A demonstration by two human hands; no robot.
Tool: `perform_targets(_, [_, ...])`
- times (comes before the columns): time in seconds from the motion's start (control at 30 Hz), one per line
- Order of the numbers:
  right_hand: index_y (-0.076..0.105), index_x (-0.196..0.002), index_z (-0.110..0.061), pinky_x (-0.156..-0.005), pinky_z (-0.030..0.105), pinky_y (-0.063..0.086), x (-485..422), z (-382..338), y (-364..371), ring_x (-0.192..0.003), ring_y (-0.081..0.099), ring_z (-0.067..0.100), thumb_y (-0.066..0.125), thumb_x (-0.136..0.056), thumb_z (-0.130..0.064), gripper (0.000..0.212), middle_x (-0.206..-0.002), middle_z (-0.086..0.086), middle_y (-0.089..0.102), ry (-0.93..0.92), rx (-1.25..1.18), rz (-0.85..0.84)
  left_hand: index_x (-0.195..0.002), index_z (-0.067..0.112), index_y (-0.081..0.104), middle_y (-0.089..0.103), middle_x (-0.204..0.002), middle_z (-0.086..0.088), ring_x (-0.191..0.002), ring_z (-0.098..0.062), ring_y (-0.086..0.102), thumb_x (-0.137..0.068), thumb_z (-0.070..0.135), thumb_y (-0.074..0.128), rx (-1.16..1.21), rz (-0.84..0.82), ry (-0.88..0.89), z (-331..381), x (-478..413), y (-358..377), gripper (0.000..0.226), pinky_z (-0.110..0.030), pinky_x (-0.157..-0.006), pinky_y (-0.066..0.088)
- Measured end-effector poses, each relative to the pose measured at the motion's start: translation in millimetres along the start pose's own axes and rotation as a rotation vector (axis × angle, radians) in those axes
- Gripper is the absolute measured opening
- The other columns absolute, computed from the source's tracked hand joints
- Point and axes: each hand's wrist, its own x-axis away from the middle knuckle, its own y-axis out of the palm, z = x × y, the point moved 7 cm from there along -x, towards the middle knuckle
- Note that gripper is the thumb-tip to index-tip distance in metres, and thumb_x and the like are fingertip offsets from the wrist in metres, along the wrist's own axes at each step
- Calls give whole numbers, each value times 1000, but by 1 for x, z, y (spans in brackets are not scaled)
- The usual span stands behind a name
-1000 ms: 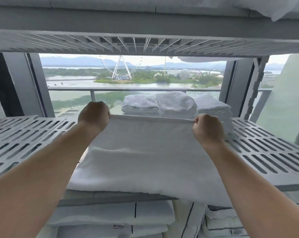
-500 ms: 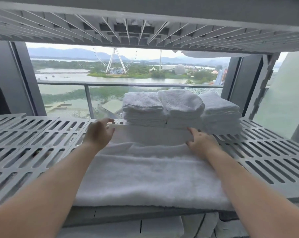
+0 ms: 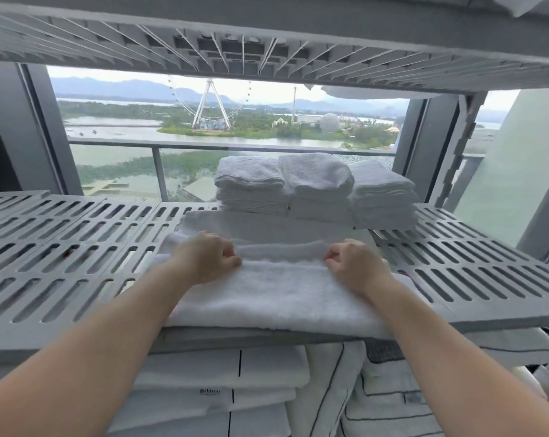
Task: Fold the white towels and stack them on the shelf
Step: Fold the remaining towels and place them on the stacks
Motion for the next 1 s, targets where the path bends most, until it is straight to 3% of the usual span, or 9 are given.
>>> perform_targets(0.07, [71, -106, -23, -100, 30, 41, 16, 2, 0, -115, 56, 22, 55, -92, -31, 23, -116, 4, 64, -2, 3, -65, -95, 33, 62, 64, -103, 3, -103, -21, 54, -89, 57, 53, -3, -86, 21, 8, 10, 7, 26, -38, -91, 47])
perform_targets(0.13, [67, -104, -23, -99, 33, 42, 32, 6, -2, -111, 56, 22, 52, -92, -31, 21, -116, 2, 63, -1, 5, -93, -93, 28, 55, 63, -102, 0, -100, -26, 57, -90, 54, 57, -10, -117, 44, 14, 20, 10, 26, -37, -86, 47])
perform_targets(0.23, [60, -98, -22, -94, 39, 46, 51, 7, -6, -102, 57, 23, 51, -86, -25, 15, -107, 2, 64, -4, 35, -88, -86, 25, 53, 57, -85, 5, -86, -26, 58, -87, 41, 64, -14, -13, 64, 23, 35, 2, 20, -32, -72, 40])
perform_targets(0.4, [57, -95, -20, -77, 33, 43, 76, -1, -30, -89, 63, 30, 53, -82, -17, 14, -92, 5, 69, -13, 14, 192, -80, 27, 44, 52, -76, 7, -82, -27, 57, -81, 18, 54, -57, 77, 24, 43, 64, -16, 13, -36, -72, 50])
perform_targets(0.53, [58, -114, -19, -85, 37, 39, 93, -5, -39, -98, 62, 32, 56, -80, -19, 34, -103, 8, 68, -35, 34, 206, -84, 29, 42, 51, -74, 7, -74, -26, 51, -82, 13, 52, -29, 244, 6, 61, 95, -32, 19, -34, -63, 40])
perform_targets(0.7, [64, -114, -26, -105, 46, 32, 117, 2, -38, -114, 51, 29, 51, -80, -25, 36, -115, 6, 57, -77, 291, -68, -110, 30, 58, 71, -88, 1, -80, -27, 66, -86, 18, 53, -89, 323, 9, 78, 141, -50, 28, -34, -65, 50])
perform_targets(0.8, [61, -113, -25, -114, 51, 27, 133, 6, -46, -114, 53, 27, 52, -83, -15, 33, -113, 5, 60, -70, 257, -47, -99, 29, 67, 67, -76, 6, -66, -21, 60, -86, 16, 52, -173, 347, 63, 93, 163, -51, 24, -28, -54, 42])
perform_targets(0.87, [62, -112, -26, -114, 47, 29, 143, 6, -55, -111, 56, 25, 52, -83, -6, 36, -110, 3, 63, -68, 230, 36, -87, 28, 67, 58, -68, 11, -59, -19, 57, -85, 16, 53, -198, 361, 96, 99, 176, -53, 18, -26, -51, 38])
perform_targets(1.0, [68, -111, -23, -96, 38, 42, 164, 12, -63, -108, 56, 26, 51, -86, -5, 35, -110, 5, 63, -35, 302, 66, -82, 27, 63, 56, -67, 11, -61, -21, 58, -83, 18, 52, -187, 318, 90, 96, 194, -50, 15, -28, -53, 45])
